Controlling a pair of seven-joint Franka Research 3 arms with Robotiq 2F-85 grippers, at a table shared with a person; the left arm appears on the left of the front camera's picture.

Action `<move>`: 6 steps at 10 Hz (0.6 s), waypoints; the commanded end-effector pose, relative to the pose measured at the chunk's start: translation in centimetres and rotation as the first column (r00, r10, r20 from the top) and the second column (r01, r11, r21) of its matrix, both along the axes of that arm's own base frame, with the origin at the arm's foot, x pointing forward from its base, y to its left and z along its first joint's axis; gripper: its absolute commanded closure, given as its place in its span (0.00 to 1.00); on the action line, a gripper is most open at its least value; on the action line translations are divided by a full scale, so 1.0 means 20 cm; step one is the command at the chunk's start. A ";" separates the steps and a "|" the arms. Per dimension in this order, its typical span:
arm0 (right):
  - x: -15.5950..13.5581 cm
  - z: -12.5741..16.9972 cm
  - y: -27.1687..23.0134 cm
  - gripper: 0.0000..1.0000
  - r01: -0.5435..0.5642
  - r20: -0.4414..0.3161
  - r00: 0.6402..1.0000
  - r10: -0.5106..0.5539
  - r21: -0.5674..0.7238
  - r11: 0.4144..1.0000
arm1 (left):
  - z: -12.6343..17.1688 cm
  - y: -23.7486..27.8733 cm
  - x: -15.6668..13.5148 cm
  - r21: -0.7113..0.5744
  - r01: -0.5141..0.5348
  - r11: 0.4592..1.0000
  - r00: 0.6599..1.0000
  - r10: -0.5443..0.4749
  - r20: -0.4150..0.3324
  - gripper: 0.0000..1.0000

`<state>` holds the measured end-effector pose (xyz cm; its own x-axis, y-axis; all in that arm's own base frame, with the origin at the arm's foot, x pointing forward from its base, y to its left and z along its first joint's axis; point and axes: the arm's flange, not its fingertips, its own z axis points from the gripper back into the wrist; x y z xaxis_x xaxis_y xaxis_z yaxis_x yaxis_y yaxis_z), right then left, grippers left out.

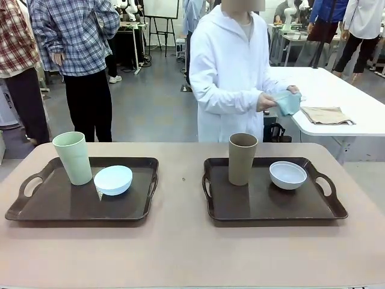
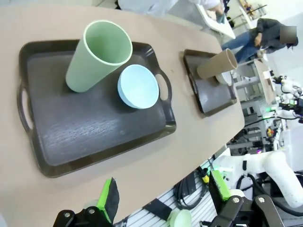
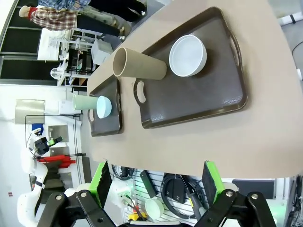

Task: Set up a tray with a mat and arrange the tableware.
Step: Pick up the Picnic Bowl and Reusable plastic cup from the Handle tray in front of the human's position and hold them in the air.

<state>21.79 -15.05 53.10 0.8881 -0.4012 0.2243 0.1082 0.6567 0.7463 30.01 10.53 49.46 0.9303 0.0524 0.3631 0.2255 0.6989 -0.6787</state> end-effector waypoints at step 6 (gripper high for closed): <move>0.00 0.00 0.00 0.00 -0.016 0.017 1.000 0.016 0.010 1.000 | 0.00 -0.01 -0.01 -0.008 0.005 1.000 1.000 -0.005 0.008 0.00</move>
